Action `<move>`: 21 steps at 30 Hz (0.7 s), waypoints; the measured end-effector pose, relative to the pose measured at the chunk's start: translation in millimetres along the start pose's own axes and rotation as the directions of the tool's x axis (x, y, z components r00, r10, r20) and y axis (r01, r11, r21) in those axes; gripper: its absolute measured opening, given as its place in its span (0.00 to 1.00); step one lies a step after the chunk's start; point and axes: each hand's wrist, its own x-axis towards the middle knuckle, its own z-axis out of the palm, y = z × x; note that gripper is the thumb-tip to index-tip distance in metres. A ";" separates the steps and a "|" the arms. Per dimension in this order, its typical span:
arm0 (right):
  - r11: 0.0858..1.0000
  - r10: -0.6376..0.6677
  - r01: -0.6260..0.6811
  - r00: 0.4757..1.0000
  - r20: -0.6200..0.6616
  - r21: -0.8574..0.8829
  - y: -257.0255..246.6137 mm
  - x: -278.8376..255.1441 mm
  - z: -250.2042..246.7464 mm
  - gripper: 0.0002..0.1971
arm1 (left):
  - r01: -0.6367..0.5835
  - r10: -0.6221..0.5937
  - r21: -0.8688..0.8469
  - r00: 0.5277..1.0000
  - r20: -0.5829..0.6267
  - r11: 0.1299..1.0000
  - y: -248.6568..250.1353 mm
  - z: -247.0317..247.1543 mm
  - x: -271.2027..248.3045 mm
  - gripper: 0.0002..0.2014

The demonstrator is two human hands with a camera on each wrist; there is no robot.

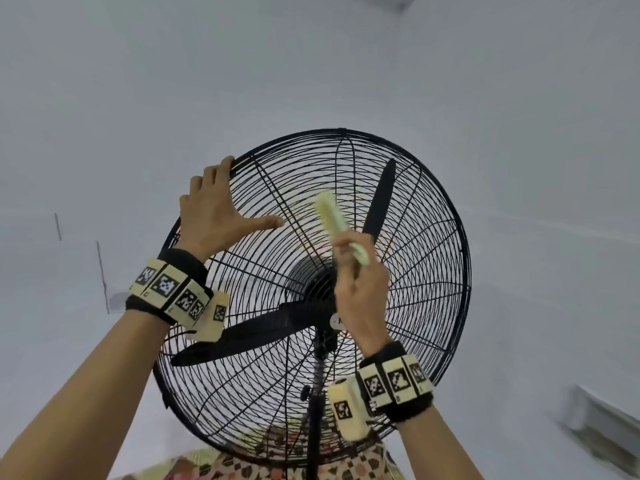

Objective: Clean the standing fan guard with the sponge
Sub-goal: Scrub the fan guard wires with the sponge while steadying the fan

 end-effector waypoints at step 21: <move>1.000 -0.004 0.003 1.000 0.020 0.024 10.3 -20.2 -3.7 0.14 | -0.009 0.009 0.010 1.000 -0.002 1.000 -6.0 -0.6 -0.6 0.68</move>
